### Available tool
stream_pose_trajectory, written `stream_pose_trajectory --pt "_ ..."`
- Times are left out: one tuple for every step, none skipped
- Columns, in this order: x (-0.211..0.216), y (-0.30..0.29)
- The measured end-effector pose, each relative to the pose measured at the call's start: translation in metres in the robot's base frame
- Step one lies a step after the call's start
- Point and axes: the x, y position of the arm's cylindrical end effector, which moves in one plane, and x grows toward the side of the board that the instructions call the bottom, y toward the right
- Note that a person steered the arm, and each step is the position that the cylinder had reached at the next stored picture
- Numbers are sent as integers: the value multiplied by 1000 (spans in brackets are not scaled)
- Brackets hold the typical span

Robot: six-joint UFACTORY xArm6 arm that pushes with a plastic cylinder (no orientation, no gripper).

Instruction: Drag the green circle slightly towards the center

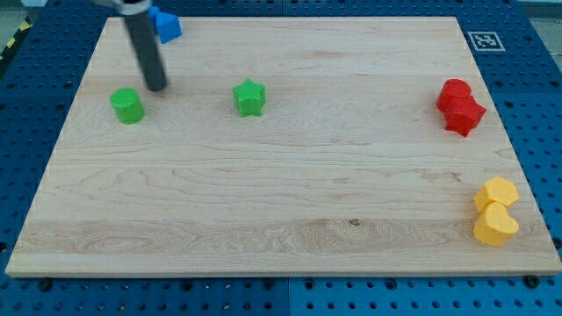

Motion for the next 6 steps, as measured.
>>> stream_pose_trajectory --pt "-8 -82" --pt "22 -77" --pt "52 -30" --pt "53 18" --pt "54 30" --pt "70 8"
